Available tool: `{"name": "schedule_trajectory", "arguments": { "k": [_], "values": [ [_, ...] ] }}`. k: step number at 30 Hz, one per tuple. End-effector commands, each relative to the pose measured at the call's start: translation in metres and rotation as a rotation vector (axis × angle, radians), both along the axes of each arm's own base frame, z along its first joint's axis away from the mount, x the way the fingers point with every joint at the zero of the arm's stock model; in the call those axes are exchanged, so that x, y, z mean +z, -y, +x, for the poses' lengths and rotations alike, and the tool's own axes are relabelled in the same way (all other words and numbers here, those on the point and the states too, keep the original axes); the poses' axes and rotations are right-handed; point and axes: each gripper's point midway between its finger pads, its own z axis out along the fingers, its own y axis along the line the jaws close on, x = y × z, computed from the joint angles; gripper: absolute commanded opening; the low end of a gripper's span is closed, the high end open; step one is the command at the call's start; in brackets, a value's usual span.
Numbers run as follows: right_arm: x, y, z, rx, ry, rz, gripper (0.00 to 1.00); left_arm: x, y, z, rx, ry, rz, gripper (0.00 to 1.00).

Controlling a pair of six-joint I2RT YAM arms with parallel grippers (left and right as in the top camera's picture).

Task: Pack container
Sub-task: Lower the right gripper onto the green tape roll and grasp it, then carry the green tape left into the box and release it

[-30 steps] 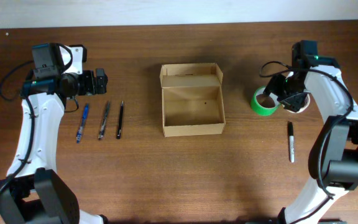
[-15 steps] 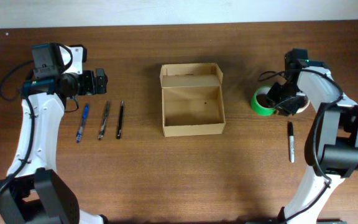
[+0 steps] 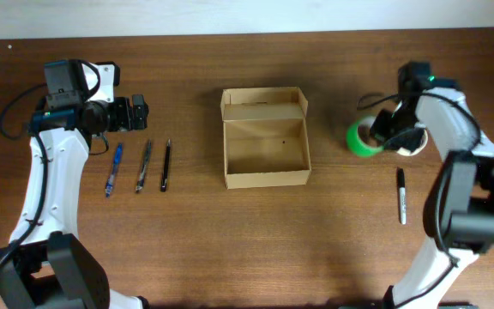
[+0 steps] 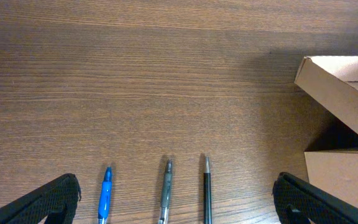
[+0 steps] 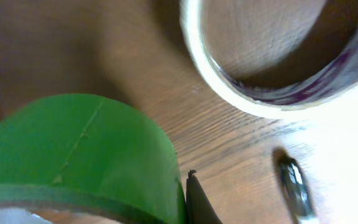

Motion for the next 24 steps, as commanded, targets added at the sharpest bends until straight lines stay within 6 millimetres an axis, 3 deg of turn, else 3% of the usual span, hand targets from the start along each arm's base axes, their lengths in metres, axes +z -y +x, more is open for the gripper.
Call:
{"name": "schedule_trajectory", "arguments": {
  "k": [1, 5, 6, 9, 12, 18, 24],
  "values": [
    [0.131, -0.029, 0.033, 0.215, 0.355, 0.006, 0.04, 0.006, 0.000, 0.005, -0.018, 0.018, 0.001, 0.99],
    [0.212, -0.077, 0.027, 0.443, 0.548, -0.033, 0.04, 0.006, 0.000, 0.005, -0.018, 0.018, 0.001, 0.99],
    [0.230, -0.101, 0.022, 0.535, 0.600, -0.041, 0.04, 0.006, 0.000, 0.005, -0.018, 0.018, 0.001, 0.99],
    [0.240, -0.148, 0.009, 0.722, 0.634, -0.046, 0.04, 0.006, 0.000, 0.005, -0.018, 0.018, 0.001, 0.99],
    [0.225, -0.189, -0.005, 0.895, 0.592, -0.067, 0.04, 0.006, 0.000, 0.005, -0.018, 0.018, 0.001, 0.99],
    [0.164, -0.239, -0.010, 1.046, 0.437, -0.112, 0.04, 0.006, 0.000, 0.005, -0.018, 0.018, 0.001, 0.99],
    [0.096, -0.271, -0.014, 1.127, 0.279, -0.104, 0.04, 0.006, 0.000, 0.005, -0.018, 0.018, 0.001, 0.99]
  ]
}}
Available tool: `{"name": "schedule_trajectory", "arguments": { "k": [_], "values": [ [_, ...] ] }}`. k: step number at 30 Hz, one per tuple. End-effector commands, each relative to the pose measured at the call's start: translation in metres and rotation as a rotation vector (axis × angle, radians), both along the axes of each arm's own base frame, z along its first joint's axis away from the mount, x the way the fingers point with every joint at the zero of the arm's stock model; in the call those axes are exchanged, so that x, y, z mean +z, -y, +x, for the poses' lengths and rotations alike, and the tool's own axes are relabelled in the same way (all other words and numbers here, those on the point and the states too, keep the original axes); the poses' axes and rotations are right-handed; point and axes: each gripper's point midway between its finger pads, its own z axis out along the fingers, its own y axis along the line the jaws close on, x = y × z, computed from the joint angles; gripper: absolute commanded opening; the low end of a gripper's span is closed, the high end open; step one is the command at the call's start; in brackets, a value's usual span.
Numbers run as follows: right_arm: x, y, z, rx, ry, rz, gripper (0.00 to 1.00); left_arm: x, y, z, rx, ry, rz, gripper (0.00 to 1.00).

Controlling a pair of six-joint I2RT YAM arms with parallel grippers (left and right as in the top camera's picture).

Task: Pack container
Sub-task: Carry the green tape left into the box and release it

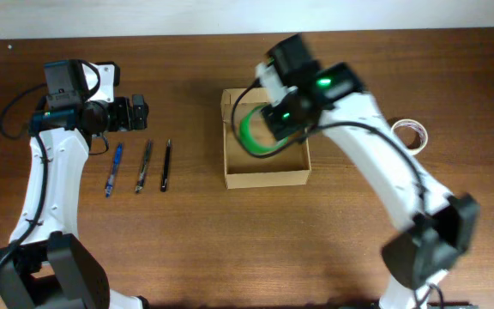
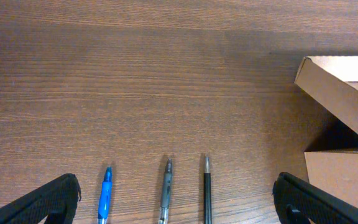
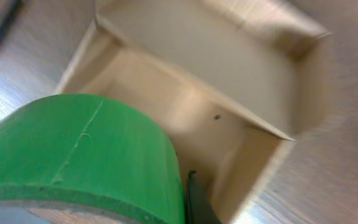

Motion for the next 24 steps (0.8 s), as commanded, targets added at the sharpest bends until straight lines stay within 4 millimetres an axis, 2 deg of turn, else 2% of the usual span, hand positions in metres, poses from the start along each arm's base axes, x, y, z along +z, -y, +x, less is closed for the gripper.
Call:
{"name": "schedule_trajectory", "arguments": {
  "k": [1, 4, 9, 18, 24],
  "values": [
    [-0.028, -0.010, -0.002, 0.035, -0.039, -0.060, 0.04, 0.006, 0.000, 0.005, -0.018, 0.018, 0.001, 0.99],
    [-0.054, -0.011, 0.000, 0.029, -0.085, -0.089, 0.04, 0.006, 0.000, 0.005, -0.018, 0.018, 0.001, 0.99],
    [-0.083, -0.015, 0.006, 0.030, -0.117, -0.108, 0.04, 0.006, 0.000, 0.005, -0.018, 0.018, 0.001, 0.99],
    [-0.109, -0.026, 0.025, 0.012, -0.093, -0.090, 0.04, 0.006, 0.000, 0.005, -0.018, 0.018, 0.001, 0.99],
    [-0.123, -0.026, 0.026, 0.011, -0.109, -0.100, 0.04, 0.006, 0.000, 0.005, -0.018, 0.018, 0.001, 0.99]
  ]
}}
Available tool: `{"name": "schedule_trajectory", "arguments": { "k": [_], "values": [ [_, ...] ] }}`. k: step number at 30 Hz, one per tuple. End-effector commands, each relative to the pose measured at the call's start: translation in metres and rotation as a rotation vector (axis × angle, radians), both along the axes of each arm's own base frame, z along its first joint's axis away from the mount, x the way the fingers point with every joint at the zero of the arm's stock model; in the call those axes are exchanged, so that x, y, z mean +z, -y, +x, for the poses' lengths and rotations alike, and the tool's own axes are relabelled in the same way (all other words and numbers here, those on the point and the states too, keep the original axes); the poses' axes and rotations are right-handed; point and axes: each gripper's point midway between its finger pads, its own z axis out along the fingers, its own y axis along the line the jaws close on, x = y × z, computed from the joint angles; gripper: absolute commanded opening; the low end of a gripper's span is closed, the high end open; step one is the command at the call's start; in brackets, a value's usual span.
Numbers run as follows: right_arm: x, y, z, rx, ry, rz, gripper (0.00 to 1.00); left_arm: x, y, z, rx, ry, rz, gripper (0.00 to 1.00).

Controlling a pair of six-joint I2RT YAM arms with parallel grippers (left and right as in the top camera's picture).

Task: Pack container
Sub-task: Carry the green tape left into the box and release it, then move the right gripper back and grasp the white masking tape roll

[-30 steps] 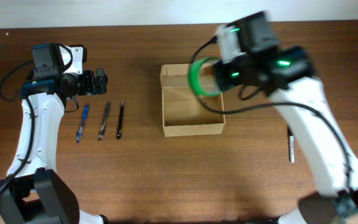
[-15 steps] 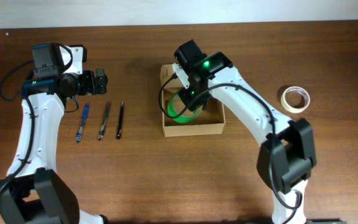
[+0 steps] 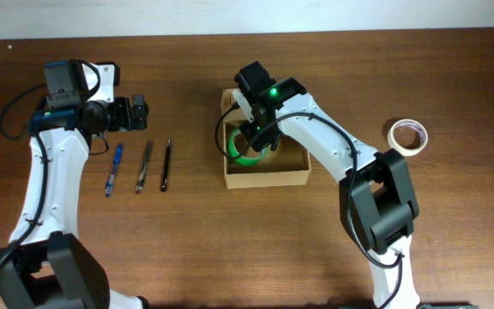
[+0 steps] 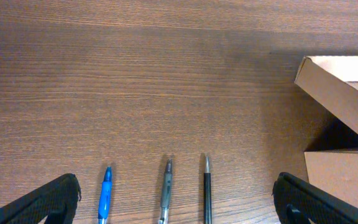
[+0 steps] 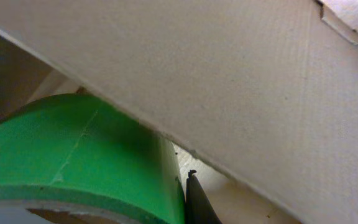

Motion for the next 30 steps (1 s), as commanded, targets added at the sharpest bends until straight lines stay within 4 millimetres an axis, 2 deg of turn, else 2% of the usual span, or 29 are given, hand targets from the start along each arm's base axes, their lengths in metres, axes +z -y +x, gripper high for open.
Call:
{"name": "schedule_trajectory", "arguments": {
  "k": [1, 4, 7, 10, 13, 15, 17, 20, 21, 22, 24, 27, 30],
  "values": [
    [-0.011, 0.002, 0.000, -0.010, -0.015, -0.017, 0.07, 0.006, 0.000, 0.005, -0.018, 0.018, 0.001, 0.99],
    [-0.009, 0.001, 0.000, -0.010, -0.011, -0.014, 0.26, 0.006, 0.000, 0.005, -0.018, 0.018, 0.001, 0.99],
    [0.002, 0.001, 0.001, -0.010, -0.003, -0.009, 0.25, 0.006, 0.000, 0.005, -0.018, 0.018, 0.001, 0.99],
    [0.028, 0.000, 0.005, -0.011, 0.028, 0.003, 0.25, 0.006, 0.000, 0.005, -0.018, 0.018, 0.001, 0.99],
    [0.077, 0.002, 0.018, -0.025, 0.122, 0.006, 0.26, 0.006, 0.000, 0.005, -0.018, 0.018, 0.001, 0.99],
    [0.119, 0.006, 0.028, -0.043, 0.211, 0.006, 0.28, 0.006, 0.000, 0.005, -0.018, 0.018, 0.001, 0.99],
    [0.175, 0.018, 0.037, -0.080, 0.338, -0.012, 0.31, 0.006, 0.000, 0.005, -0.018, 0.018, 0.001, 0.99],
    [0.241, 0.032, 0.040, -0.121, 0.477, 0.019, 0.32, 0.006, 0.000, 0.005, -0.018, 0.018, 0.001, 0.99],
    [0.253, 0.037, 0.040, -0.134, 0.497, 0.045, 0.33, 0.006, 0.000, 0.005, -0.018, 0.018, 0.001, 0.99],
    [0.268, 0.046, 0.036, -0.148, 0.517, 0.059, 0.33, 0.006, 0.000, 0.005, -0.018, 0.018, 0.001, 0.99],
    [0.284, 0.073, 0.028, -0.202, 0.529, 0.063, 0.32, 0.006, 0.000, 0.005, -0.018, 0.018, 0.001, 0.99],
    [0.312, 0.133, 0.011, -0.364, 0.570, 0.090, 0.32, 0.006, 0.000, 0.005, -0.018, 0.018, 0.001, 0.99],
    [0.329, 0.185, -0.015, -0.476, 0.620, 0.093, 0.35, 0.006, 0.000, 0.005, -0.018, 0.018, 0.001, 0.99]
  ]
}}
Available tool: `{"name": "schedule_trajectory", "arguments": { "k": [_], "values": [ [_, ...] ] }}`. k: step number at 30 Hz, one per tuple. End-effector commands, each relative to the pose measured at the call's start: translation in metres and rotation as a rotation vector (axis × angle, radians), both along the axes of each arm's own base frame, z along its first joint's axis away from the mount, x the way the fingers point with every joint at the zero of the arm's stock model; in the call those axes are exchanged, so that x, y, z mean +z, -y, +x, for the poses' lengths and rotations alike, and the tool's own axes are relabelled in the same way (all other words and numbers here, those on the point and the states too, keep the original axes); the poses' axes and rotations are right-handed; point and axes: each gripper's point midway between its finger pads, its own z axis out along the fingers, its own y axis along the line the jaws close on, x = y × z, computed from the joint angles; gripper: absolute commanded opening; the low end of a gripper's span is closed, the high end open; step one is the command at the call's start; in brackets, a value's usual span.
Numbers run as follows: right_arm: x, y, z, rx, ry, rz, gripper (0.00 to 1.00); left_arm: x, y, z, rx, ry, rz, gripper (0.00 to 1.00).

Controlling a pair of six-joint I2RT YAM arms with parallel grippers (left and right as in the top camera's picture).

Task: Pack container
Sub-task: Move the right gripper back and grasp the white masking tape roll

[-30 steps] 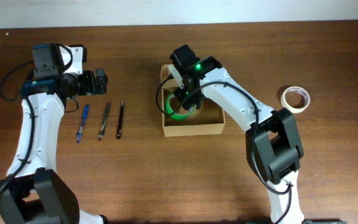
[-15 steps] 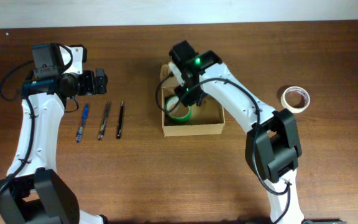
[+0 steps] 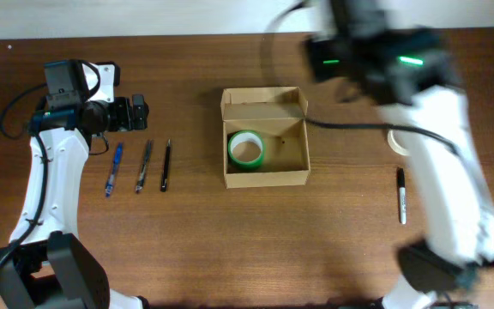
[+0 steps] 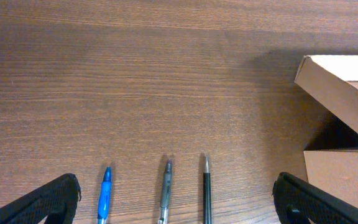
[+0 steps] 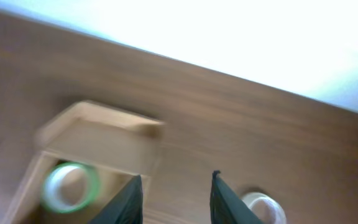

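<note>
An open cardboard box (image 3: 264, 178) stands mid-table, with a green tape roll (image 3: 247, 150) lying flat in its left half. The right wrist view shows the same green roll (image 5: 72, 185) in the box (image 5: 104, 127), blurred. My right gripper (image 5: 176, 190) is open and empty, raised high above the table right of the box. A white tape roll (image 5: 263, 208) lies on the table at the right. My left gripper (image 4: 176, 186) is wide open above a blue pen (image 4: 104, 196), a grey pen (image 4: 165, 193) and a black pen (image 4: 206, 193).
A black marker (image 3: 401, 196) lies on the table at the right, nearer the front than the white roll (image 3: 394, 139), which the right arm partly covers. The box's raised flap (image 4: 337, 84) shows at the right in the left wrist view. The pens lie left of the box.
My right gripper has let go of the green tape roll, which now lies flat in the box. The gripper is open and high above the table. The left arm has not moved.
My right gripper was shut on the green tape roll beside the white roll at the right. Then it held the roll over the box, then down inside it. Now the roll lies in the box and the gripper is open above. The left arm stayed still throughout.
</note>
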Motion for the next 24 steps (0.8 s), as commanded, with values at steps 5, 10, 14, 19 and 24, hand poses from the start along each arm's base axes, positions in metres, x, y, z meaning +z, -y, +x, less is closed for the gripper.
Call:
{"name": "schedule_trajectory", "arguments": {
  "k": [5, 10, 14, 19, 24],
  "values": [
    [-0.012, 0.123, -0.070, -0.343, 0.016, 0.051, 0.47, 0.006, 0.000, 0.005, -0.017, 0.018, 0.003, 0.99],
    [-0.101, 0.176, -0.094, -0.648, -0.184, 0.140, 0.60, 0.006, 0.000, 0.005, -0.017, 0.018, 0.002, 0.99],
    [-0.169, 0.203, -0.087, -0.774, -0.308, 0.265, 0.63, 0.006, 0.000, 0.005, -0.017, 0.018, 0.003, 0.99],
    [-0.232, 0.229, -0.066, -0.879, -0.442, 0.508, 0.64, 0.006, 0.000, 0.005, -0.017, 0.018, 0.002, 0.99],
    [-0.287, 0.236, -0.052, -0.976, -0.563, 0.705, 0.63, 0.006, 0.000, 0.005, -0.017, 0.018, 0.003, 0.99]
  ]
}}
